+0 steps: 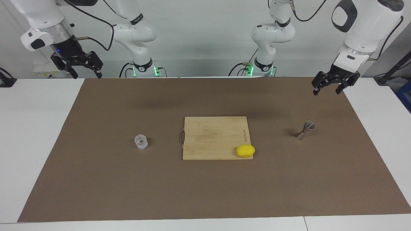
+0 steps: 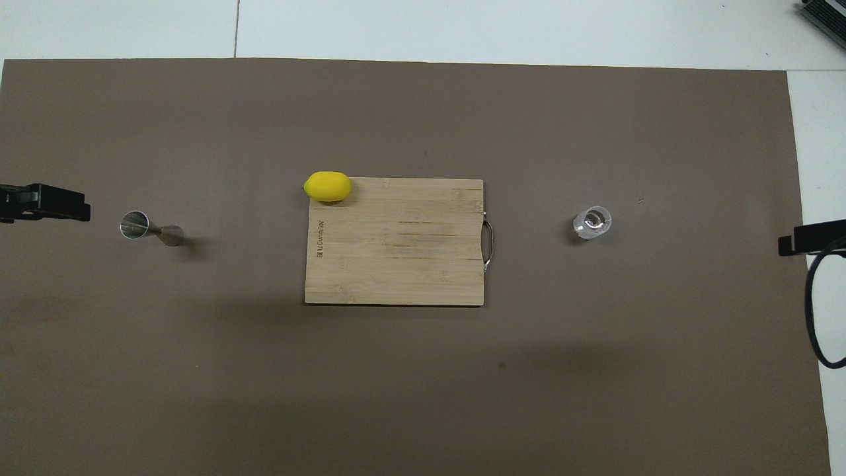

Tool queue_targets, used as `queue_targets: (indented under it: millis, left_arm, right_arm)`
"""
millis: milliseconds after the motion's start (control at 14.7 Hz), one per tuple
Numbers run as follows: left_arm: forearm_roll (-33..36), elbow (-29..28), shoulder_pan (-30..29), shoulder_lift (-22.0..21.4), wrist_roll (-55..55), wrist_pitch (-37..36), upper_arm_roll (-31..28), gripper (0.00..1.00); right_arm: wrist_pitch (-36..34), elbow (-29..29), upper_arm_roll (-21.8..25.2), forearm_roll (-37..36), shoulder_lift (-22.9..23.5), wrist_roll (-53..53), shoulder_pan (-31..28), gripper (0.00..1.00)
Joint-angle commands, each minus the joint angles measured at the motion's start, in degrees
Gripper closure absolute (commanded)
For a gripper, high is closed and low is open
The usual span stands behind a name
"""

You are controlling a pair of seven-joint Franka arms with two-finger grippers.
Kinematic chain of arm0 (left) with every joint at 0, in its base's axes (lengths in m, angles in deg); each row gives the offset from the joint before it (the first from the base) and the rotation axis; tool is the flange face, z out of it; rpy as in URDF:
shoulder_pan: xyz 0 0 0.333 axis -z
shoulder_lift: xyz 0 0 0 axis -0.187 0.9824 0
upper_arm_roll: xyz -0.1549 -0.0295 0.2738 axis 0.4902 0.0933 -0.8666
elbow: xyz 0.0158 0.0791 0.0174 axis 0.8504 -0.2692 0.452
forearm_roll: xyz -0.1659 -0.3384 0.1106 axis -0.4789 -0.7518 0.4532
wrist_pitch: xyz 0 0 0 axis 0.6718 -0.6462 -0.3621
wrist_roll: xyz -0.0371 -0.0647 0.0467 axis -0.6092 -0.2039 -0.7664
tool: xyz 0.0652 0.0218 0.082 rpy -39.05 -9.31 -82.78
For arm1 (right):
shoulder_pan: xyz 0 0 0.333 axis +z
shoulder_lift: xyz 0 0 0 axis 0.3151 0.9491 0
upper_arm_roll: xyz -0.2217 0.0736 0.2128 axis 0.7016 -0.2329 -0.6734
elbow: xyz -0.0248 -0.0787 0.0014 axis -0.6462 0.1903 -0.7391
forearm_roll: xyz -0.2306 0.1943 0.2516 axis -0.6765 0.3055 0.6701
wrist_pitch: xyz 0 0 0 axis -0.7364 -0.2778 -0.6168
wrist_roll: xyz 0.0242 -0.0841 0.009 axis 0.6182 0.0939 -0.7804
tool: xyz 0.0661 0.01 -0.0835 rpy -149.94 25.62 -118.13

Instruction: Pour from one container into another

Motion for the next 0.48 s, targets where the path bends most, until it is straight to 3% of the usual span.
queue_targets:
  millis: [0, 136, 408]
  left_arm:
    - [-0.5, -2.8, 0.3, -2.4, -0.7, -0.3, -0.7, 0.00]
    - [-0.5, -2.9, 0.4, -3.0, -0.6, -4.8, -0.6, 0.00]
    - [-0.5, -3.9, 0.3, -3.1, -0.2, -1.2, -0.6, 0.00]
  right_arm:
    - [-1.1, -0.9, -0.5, 0.2, -1.0, 1.4, -0.4, 0.00]
    - [-1.0, -1.6, -0.5, 0.6, -1.3, 4.6, -0.8, 0.00]
    - [1.6, -4.7, -0.5, 2.3, -1.0, 32.2, -0.1, 0.00]
